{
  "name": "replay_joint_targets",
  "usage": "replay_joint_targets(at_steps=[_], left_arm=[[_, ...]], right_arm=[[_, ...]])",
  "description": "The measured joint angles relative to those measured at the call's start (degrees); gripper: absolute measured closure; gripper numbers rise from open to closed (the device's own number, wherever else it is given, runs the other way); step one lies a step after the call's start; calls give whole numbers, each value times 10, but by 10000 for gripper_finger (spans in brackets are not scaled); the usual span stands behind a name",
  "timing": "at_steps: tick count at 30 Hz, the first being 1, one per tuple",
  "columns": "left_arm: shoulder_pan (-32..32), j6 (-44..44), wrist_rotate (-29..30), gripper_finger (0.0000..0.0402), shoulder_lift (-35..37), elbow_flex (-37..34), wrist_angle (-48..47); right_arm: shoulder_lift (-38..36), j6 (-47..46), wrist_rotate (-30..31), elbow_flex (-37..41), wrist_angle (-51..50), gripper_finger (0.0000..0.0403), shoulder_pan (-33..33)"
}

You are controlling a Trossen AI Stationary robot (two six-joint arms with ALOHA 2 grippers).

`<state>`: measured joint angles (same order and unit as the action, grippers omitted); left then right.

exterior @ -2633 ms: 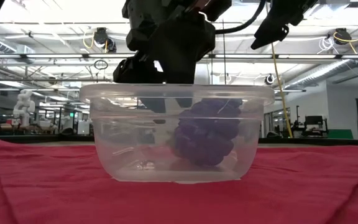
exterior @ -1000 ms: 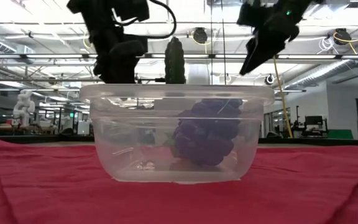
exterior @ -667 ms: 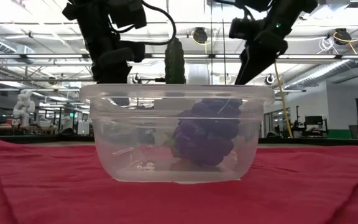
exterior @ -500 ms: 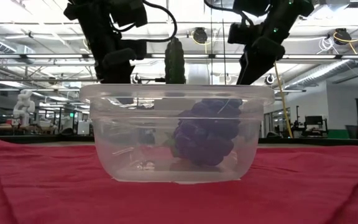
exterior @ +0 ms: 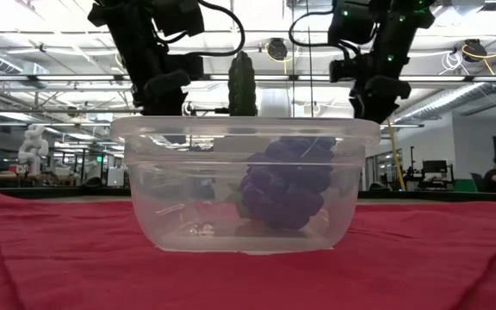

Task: Pick and placing Produce into tupperware
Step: Put the top apricot into the transparent bin

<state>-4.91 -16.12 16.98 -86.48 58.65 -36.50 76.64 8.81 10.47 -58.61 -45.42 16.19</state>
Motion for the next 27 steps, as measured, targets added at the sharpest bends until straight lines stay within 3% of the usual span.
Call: replay_joint_targets(at_steps=[13, 22, 27], left_arm=[[0, -11, 13, 144, 0, 0, 1], [0, -12, 12, 144, 0, 0, 2], [0, -13, 12, 144, 0, 0, 3]], right_arm=[[0, -27, -1, 0, 42, 138, -2], [0, -50, -2, 0, 27, 37, -2], [0, -39, -2, 0, 27, 9, -2]])
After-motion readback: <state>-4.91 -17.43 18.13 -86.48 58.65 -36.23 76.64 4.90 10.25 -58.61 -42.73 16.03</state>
